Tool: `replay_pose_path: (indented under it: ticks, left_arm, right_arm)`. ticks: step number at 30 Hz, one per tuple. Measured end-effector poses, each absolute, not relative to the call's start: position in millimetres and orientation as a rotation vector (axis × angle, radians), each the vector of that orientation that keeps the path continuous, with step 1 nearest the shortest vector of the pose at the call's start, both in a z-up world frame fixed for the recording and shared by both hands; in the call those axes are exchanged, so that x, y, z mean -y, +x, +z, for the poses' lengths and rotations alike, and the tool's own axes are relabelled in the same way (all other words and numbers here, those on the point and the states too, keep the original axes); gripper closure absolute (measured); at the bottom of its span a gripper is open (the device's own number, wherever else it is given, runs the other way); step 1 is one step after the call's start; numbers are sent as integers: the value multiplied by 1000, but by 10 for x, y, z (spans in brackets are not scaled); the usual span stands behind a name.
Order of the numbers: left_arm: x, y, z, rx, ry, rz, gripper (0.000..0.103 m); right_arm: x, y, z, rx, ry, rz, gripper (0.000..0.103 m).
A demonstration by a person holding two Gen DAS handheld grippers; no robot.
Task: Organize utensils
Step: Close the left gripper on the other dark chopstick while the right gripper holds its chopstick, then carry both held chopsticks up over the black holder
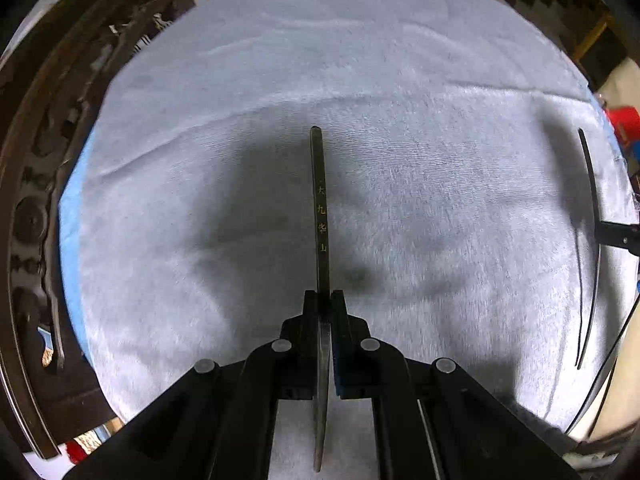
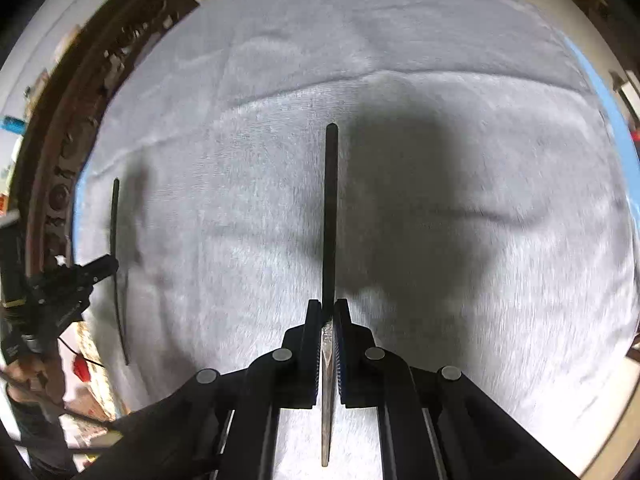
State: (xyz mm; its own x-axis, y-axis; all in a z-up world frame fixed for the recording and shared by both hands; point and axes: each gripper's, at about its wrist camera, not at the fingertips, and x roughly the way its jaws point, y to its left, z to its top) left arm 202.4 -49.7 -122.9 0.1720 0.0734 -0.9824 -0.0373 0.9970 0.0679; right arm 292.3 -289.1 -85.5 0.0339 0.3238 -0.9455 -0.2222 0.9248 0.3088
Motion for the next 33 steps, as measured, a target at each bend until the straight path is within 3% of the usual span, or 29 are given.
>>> replay_pose_path:
  ticks: [21,33]
  left_arm:
    - [363,1087,-410,-1095,-189,114,97]
    - [195,581,186,-832,-401,168,97]
  right_arm:
    - [3143,1664,-578,-1176,362,434,96]
    - [3458,955,21,-890,489,421,96]
